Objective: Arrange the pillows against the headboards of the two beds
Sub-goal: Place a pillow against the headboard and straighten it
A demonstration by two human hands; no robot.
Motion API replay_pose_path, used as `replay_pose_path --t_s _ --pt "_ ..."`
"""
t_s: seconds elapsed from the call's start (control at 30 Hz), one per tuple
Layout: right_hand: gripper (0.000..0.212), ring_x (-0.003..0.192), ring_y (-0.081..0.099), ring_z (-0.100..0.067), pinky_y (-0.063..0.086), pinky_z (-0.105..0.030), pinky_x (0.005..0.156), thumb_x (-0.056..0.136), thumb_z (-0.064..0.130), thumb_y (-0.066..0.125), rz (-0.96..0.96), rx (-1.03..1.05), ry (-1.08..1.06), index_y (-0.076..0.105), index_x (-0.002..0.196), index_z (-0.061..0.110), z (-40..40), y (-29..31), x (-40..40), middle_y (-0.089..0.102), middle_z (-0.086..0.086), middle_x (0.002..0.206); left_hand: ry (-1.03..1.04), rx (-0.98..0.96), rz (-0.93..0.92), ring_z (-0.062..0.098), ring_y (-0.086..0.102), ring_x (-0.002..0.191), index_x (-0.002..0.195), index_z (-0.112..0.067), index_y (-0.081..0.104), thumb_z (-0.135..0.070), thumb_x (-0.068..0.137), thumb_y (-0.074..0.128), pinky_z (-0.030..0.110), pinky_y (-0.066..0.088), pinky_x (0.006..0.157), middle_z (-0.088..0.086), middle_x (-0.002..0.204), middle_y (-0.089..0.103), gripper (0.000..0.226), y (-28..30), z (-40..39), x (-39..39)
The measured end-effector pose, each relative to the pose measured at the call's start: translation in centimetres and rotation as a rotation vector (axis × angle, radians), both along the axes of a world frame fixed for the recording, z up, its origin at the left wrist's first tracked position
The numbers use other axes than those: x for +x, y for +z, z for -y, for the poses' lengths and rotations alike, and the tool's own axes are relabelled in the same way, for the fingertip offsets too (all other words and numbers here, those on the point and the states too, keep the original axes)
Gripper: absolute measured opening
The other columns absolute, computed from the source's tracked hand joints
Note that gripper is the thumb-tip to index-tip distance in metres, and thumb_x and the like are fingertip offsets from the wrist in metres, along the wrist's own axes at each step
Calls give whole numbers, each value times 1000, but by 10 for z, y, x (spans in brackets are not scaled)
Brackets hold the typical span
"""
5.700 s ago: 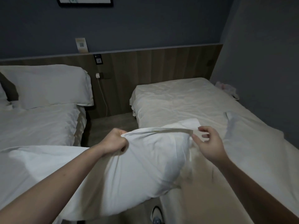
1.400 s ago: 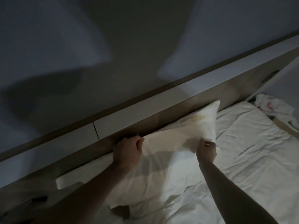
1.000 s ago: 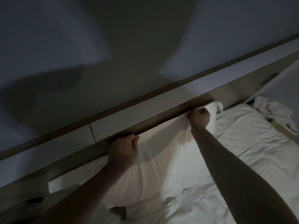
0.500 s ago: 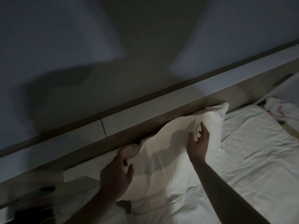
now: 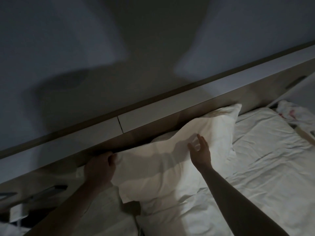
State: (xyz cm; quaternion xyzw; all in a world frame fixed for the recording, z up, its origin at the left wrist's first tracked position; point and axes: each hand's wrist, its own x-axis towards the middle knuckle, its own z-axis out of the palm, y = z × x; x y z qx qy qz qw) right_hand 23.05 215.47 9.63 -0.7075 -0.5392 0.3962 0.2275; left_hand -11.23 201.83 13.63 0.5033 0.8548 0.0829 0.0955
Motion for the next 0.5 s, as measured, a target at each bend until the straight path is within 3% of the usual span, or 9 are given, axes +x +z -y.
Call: replay_pose_path --t_s 0.1,0.23,0.3,0.4,0.5 --pt "63 149 41 -26 40 -37 113 97 33 68 21 2 77 45 156 23 13 4 -5 37 -5 166 43 80 -53 38 70 63 85 -10 78 -27 103 60 30 37 60 16 69 74 31 12 12 -2" --pt "66 150 39 -24 36 -36 118 95 29 71 58 -25 132 46 155 18 32 5 -8 39 -6 165 71 138 31 29 59 59 84 -8 75 -27 106 56 31 34 62 17 72 73 35 23 13 6" --pt "69 152 36 -23 33 -34 119 94 29 73 75 -54 139 46 156 16 41 6 -6 39 -7 165 50 174 29 32 60 57 81 -8 73 -27 106 56 31 32 61 17 69 71 36 29 13 5" --pt "70 153 35 -22 30 -34 122 94 31 73 77 -89 136 44 156 16 57 8 -2 39 -7 165 33 316 18 31 54 43 67 -12 63 -30 101 53 26 26 53 11 49 55 40 32 21 10" --pt "69 154 34 -20 29 -35 124 95 32 72 73 -97 131 43 157 19 67 14 5 39 -5 165 71 385 115 14 31 41 63 -16 54 -32 100 52 19 21 50 -3 47 38 40 36 31 22"
